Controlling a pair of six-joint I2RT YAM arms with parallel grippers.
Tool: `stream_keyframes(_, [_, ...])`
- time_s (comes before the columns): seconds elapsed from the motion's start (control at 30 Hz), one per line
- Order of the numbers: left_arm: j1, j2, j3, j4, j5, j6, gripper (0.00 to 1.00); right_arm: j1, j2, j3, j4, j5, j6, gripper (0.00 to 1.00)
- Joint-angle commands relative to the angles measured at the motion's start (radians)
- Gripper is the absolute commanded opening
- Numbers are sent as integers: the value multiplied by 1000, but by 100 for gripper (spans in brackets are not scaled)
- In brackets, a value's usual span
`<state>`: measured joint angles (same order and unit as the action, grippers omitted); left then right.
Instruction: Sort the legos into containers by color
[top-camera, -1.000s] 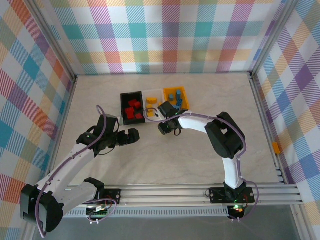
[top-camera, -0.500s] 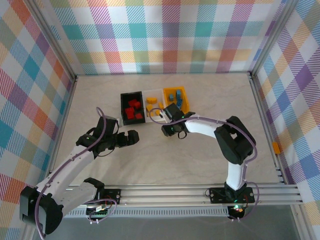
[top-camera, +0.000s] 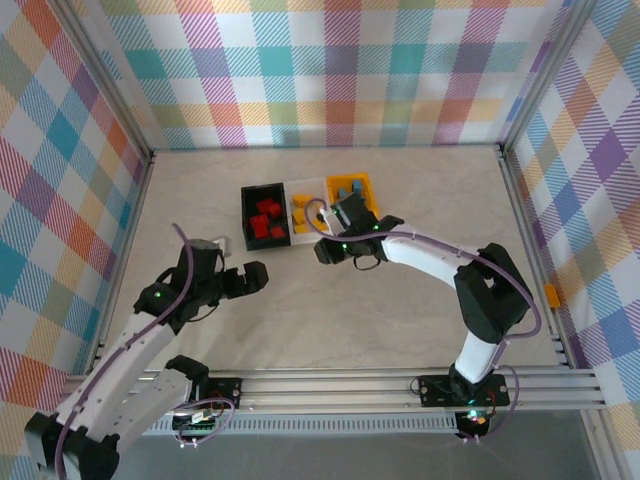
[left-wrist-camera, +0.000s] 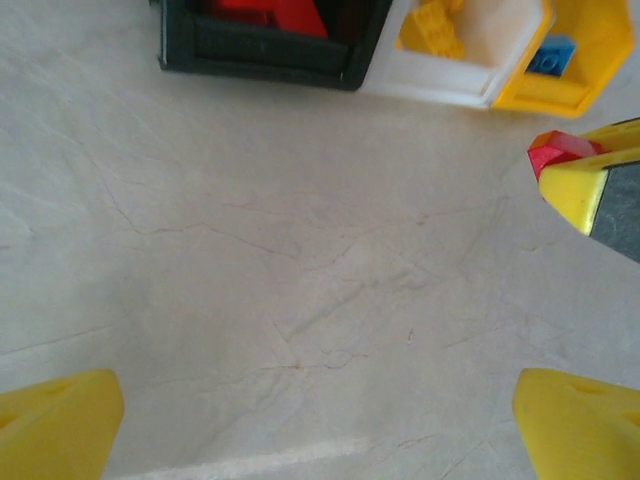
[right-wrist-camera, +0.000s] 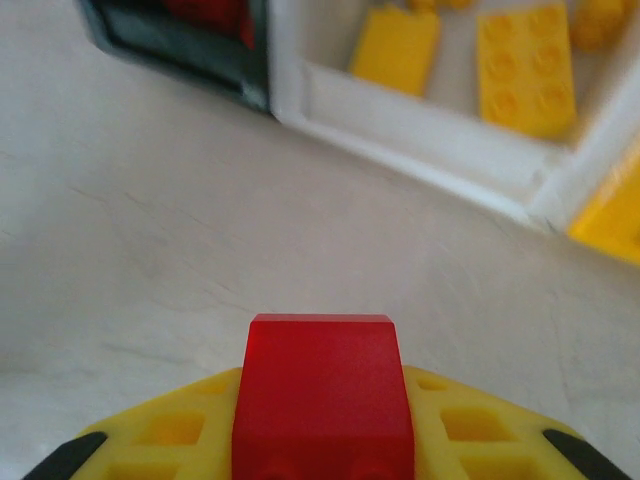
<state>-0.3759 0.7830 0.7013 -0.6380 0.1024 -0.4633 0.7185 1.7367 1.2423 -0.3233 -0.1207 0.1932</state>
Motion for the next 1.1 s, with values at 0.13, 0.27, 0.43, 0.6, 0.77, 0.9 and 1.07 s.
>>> stream_keyframes(0.13, [12, -119, 0, -86, -100, -45, 100, -3, 133, 318, -38, -197, 67, 27])
stream_keyframes(0.27, [12, -176, 13, -97, -118, -48, 100, -1, 239, 470, -56, -224, 78, 27])
stream_keyframes(0.43, [14, -181, 21, -110, -132, -19, 100, -1, 392, 667, -82, -252, 96, 27])
stream_keyframes(0.6, [14, -179, 18, -105, -133, -14, 100, -1, 538, 845, -109, -260, 116, 28])
stream_keyframes(0.77, [13, -185, 17, -101, -131, -12, 100, -1, 691, 1030, -159, -272, 136, 28])
stream_keyframes(0.9, [13, -182, 12, -97, -129, -12, 100, -2, 802, 1173, -203, -256, 143, 29])
stream_keyframes(1.07, [13, -174, 11, -95, -130, -9, 100, -6, 854, 1229, -194, -241, 159, 35])
